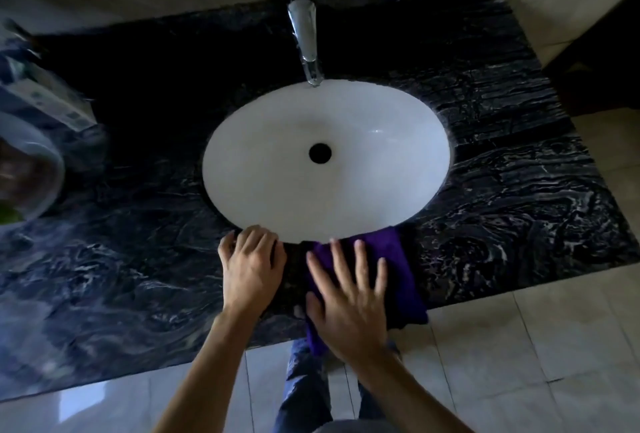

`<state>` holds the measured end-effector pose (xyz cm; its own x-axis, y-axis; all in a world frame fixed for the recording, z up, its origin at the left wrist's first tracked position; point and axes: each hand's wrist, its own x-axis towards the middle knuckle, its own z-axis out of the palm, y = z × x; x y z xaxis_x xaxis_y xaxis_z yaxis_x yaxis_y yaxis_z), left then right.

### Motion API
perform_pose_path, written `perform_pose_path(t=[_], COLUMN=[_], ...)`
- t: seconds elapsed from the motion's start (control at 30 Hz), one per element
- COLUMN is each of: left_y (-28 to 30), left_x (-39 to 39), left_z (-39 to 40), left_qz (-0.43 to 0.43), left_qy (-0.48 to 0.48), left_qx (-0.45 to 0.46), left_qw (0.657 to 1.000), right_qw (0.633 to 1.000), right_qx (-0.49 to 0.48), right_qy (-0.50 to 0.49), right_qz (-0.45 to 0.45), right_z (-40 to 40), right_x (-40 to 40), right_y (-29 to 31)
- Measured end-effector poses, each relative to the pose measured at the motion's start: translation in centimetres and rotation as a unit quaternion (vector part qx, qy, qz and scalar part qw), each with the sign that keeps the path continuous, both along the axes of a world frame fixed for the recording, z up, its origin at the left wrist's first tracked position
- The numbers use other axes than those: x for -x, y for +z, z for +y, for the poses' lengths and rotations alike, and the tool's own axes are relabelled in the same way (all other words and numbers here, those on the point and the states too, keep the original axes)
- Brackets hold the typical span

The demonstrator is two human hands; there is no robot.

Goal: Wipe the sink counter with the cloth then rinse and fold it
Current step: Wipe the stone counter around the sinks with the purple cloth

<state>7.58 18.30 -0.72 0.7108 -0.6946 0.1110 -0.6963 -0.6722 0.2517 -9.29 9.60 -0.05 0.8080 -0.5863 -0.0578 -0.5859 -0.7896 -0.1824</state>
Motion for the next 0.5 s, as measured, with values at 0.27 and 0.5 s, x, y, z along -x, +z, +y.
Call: perform_pose_path(t=[0.27,0.5], left_y=[-0.2,0.0], left_x=[-0.6,-0.3], left_z=[1.1,0.5], left_qz=[0.020,0.034], left_qy=[-0.055,-0.033], left_qx=[-0.015,-0.011], left_qw=[0.998,0.999], right_qw=[0.996,0.966], right_qx=[0.049,0.041], right_qy=[-0.065,-0.250], right_qz=[0.032,0.044], right_z=[-8.0,-9.1], right_x=[4.0,2.4], right_y=[-0.7,-0.2])
